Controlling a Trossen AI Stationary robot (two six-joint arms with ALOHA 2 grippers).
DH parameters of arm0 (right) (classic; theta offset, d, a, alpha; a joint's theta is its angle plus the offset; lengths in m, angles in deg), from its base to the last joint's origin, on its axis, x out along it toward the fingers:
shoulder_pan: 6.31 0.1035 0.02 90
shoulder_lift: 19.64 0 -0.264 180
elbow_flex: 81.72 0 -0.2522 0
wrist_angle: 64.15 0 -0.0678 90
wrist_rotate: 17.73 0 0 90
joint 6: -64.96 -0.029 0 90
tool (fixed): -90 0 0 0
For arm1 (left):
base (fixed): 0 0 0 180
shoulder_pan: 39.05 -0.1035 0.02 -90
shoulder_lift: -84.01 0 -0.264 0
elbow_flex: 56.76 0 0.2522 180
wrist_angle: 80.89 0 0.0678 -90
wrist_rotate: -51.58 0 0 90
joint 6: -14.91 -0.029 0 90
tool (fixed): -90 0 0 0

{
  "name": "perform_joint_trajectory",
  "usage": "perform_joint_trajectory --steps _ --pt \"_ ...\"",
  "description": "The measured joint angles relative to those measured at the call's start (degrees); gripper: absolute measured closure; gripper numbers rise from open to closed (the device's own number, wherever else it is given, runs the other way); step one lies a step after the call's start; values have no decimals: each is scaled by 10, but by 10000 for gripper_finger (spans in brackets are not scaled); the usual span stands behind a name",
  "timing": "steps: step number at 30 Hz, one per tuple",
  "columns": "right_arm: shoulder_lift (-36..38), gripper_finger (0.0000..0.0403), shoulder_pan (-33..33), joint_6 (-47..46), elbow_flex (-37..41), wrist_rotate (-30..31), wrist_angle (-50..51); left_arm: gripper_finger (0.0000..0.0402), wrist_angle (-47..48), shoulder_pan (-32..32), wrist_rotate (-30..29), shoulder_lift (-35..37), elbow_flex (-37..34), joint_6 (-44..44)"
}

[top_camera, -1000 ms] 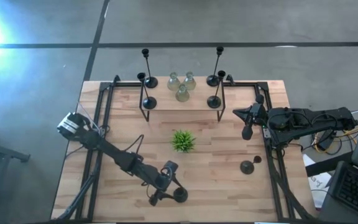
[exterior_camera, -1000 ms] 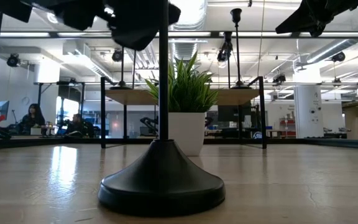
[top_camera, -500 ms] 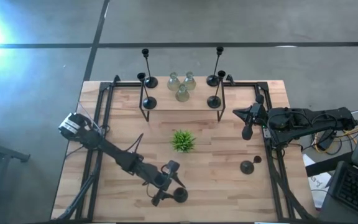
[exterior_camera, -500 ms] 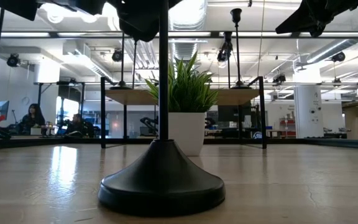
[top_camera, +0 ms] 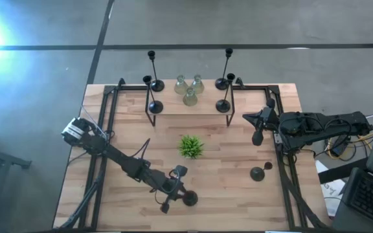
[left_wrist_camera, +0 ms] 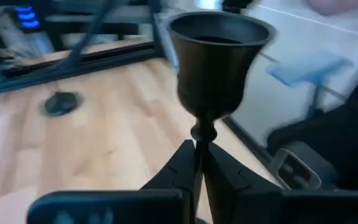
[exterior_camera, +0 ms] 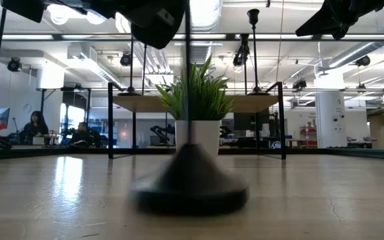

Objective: Pick & Place candle stick holders
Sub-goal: Put the black candlestick holder on the shelf

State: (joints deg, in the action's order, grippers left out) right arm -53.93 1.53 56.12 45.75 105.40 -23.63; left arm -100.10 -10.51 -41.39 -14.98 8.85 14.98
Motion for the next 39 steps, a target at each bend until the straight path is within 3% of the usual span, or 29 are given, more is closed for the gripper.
perform_joint_trajectory --steps 8,13,18,22,27,39 --pt "0 394 0 -11 7 0 0 383 26 0 -121 29 10 25" --pt "-1 394 0 -35 8 -1 -1 383 62 0 -211 98 10 29" --pt "-1 394 0 -41 9 -1 -2 384 146 -11 -338 190 24 29" --pt "-1 394 0 -41 9 -1 -4 384 236 -49 -396 247 53 25" --pt "-1 394 0 -41 9 -1 -5 384 300 -136 -407 279 85 12" --pt "-1 394 0 -41 15 -1 -5 384 308 -282 -376 269 105 7"
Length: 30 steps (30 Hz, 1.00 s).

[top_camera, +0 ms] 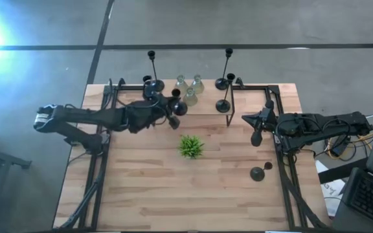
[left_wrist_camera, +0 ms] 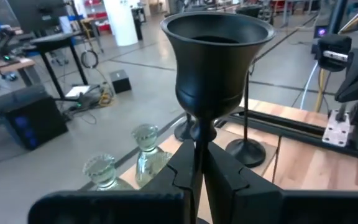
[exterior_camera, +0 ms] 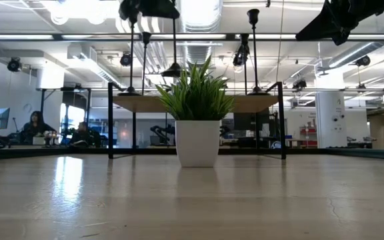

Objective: Pick & Place candle stick holders
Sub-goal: Put the black candlestick holder on the shelf

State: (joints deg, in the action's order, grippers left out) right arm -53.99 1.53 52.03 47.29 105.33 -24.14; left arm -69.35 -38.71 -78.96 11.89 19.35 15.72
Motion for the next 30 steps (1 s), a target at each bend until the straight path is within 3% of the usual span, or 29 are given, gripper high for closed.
perform_joint_trajectory --steps 4,16,21,26,28,30 --pt "0 394 0 0 0 0 0 384 -1 -28 34 -3 2 15" --pt "0 394 0 0 0 0 -1 384 15 -48 -26 -8 2 42" --pt "0 394 0 0 0 0 -1 384 16 -46 -11 -10 2 57" --pt "0 394 0 0 0 0 -1 384 6 -19 57 -10 2 84" --pt "0 394 0 3 0 0 0 384 1 10 46 -10 2 83" --pt "0 394 0 5 0 0 0 384 0 53 -9 -10 2 80"
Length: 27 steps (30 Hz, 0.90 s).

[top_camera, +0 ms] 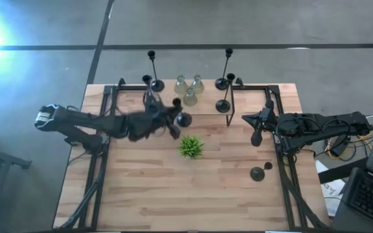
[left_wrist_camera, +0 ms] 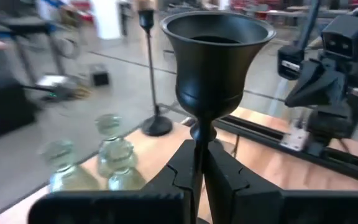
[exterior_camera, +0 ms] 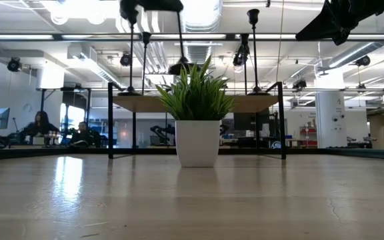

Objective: Pick & Place candle stick holders
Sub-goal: Put the black candlestick holder on the shelf

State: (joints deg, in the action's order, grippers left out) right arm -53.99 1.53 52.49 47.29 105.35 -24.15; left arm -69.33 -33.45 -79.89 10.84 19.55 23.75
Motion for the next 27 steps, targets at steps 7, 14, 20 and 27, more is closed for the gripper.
perform_joint_trajectory --steps 7,14,20,27 --pt "0 394 0 4 0 0 0 384 -25 119 -280 -9 0 -5" --pt "0 394 0 7 0 1 6 384 -41 116 -326 -103 75 -36" --pt "1 394 0 5 0 0 33 384 82 78 -366 -176 215 -33" --pt "1 394 0 -9 2 0 55 384 269 34 -324 -188 280 128"
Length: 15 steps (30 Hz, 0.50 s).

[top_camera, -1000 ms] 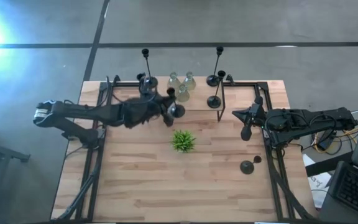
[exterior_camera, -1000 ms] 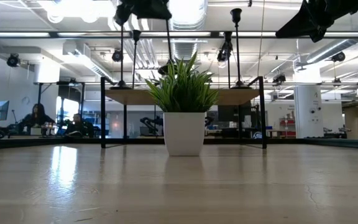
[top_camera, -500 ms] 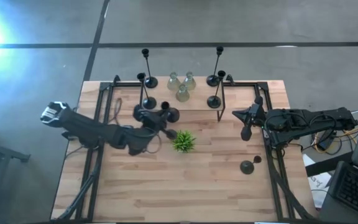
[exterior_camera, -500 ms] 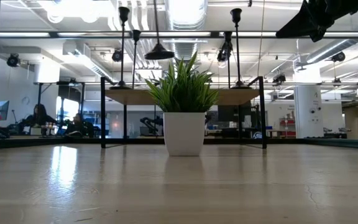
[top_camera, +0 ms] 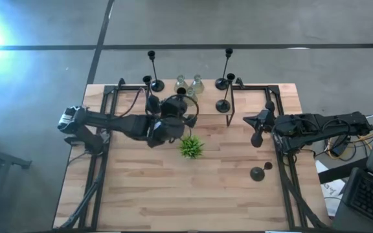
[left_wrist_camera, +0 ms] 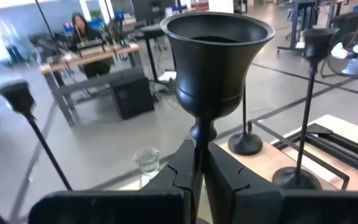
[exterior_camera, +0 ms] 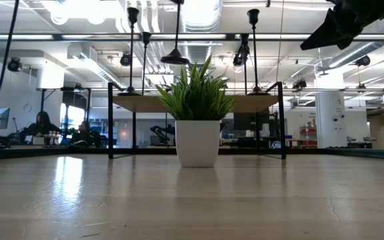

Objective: Pick & Place candle stick holders
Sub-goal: Put the black candlestick holder on the shelf

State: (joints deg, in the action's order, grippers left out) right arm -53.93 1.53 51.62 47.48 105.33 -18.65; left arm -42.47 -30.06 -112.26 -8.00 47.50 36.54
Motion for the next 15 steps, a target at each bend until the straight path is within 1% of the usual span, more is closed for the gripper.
perform_joint_trajectory --steps 4,8,15 --pt "0 394 0 0 0 0 -2 384 11 -23 14 1 -18 31" --pt "0 394 0 -1 0 0 -2 384 9 -44 42 1 -29 54" --pt "0 394 0 -2 0 0 -2 384 8 -58 48 1 -58 92"
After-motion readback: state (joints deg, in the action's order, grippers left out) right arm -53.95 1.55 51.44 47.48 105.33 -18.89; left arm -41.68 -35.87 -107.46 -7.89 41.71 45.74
